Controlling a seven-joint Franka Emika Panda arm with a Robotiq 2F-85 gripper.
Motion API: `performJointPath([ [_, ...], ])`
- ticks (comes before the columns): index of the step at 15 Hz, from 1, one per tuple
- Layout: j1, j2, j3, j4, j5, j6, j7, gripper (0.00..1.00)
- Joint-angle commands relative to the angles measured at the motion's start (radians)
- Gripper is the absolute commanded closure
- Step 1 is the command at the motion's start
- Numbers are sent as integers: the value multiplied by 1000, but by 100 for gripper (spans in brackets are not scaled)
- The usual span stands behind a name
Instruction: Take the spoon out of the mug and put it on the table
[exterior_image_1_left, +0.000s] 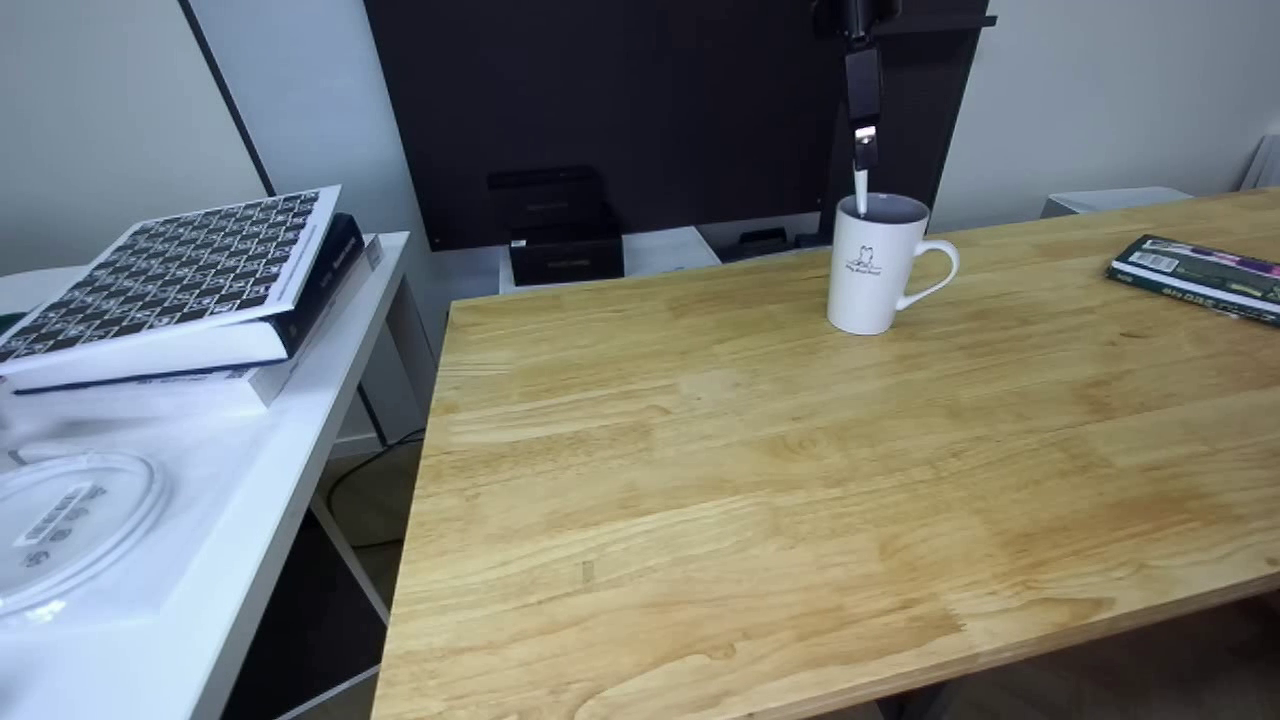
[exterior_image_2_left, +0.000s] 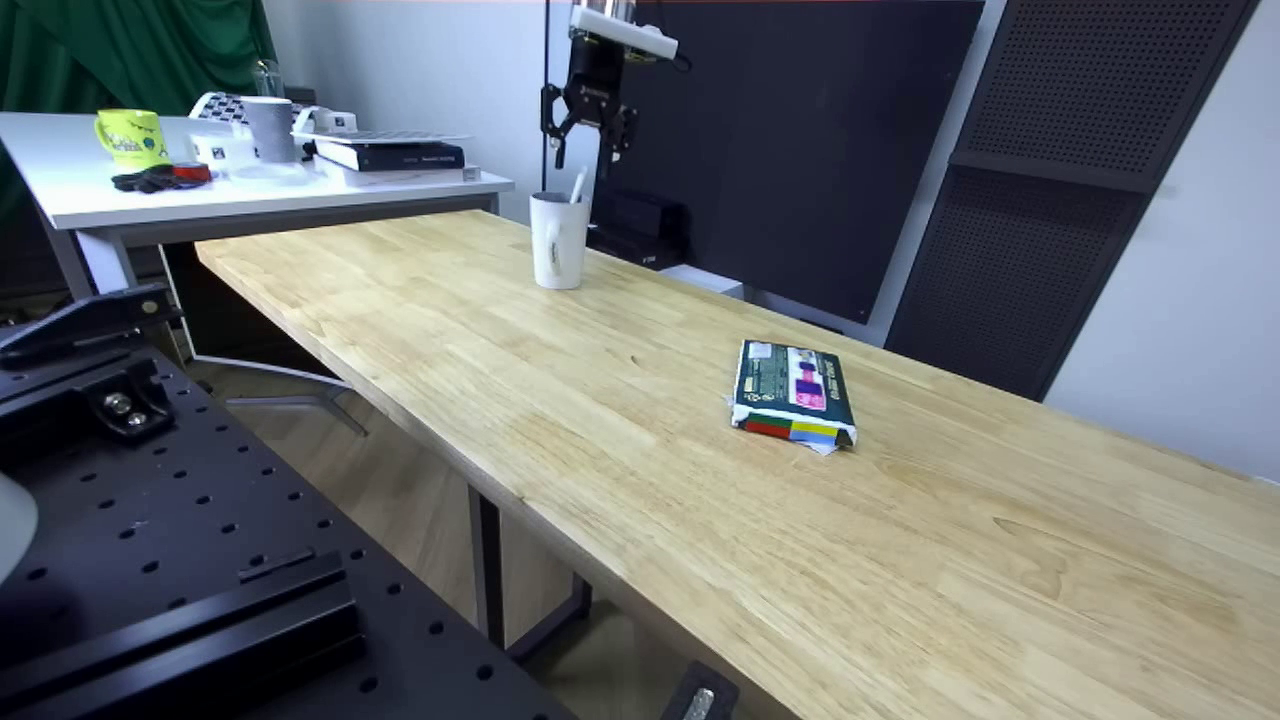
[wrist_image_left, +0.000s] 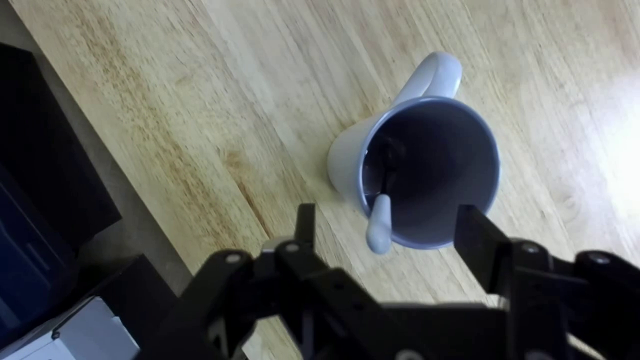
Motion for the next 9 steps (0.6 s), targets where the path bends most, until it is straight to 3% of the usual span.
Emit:
performJointPath([
  [1,4,13,-4,29,-3,-10,-2,57],
  [6,7,16,-3,29,-3,-1,1,93],
  [7,7,17,-3,29,-3,-1,1,98],
  [9,9,13,0,29,0,-10,0,99],
])
